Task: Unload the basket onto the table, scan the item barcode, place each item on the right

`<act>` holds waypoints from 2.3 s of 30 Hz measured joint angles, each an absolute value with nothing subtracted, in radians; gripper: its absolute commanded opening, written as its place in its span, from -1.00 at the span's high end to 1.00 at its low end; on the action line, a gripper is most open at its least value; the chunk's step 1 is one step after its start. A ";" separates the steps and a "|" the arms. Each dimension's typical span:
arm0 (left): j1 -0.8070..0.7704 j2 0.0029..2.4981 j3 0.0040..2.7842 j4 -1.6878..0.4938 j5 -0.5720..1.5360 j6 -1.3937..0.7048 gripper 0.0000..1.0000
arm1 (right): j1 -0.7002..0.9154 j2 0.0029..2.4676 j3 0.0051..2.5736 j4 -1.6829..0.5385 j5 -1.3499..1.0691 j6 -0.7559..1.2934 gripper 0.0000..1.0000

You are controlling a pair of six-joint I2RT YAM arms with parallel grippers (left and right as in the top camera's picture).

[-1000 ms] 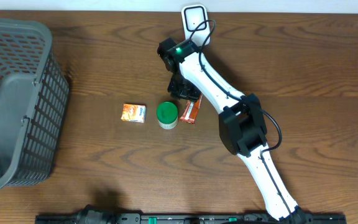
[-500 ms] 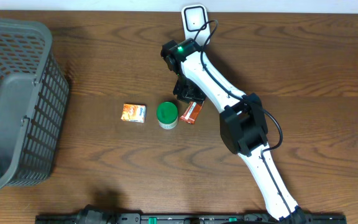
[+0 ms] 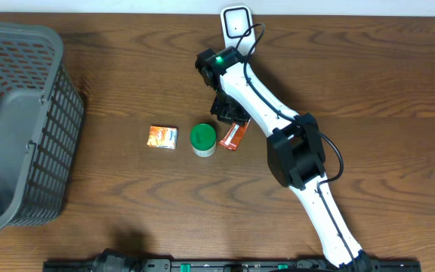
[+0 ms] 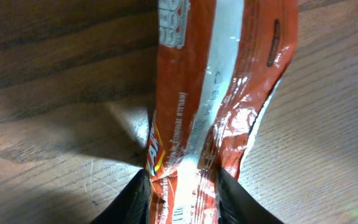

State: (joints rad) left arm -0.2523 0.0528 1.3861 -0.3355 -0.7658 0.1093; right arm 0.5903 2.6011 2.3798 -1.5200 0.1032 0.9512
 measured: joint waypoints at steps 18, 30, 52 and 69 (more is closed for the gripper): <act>-0.252 0.053 1.386 -0.336 -0.766 0.109 -0.95 | 0.583 2.581 2.290 -1.507 0.117 0.996 0.98; -0.252 0.053 1.386 -0.336 -0.766 0.109 -0.96 | 0.584 2.598 2.527 -1.521 0.099 0.905 0.98; -0.252 0.053 1.386 -0.336 -0.766 0.109 -0.96 | 0.592 2.598 2.325 -1.524 0.003 0.983 0.56; -0.252 0.053 1.386 -0.336 -0.766 0.109 -0.96 | 0.543 2.598 2.389 -1.552 -0.004 0.923 0.24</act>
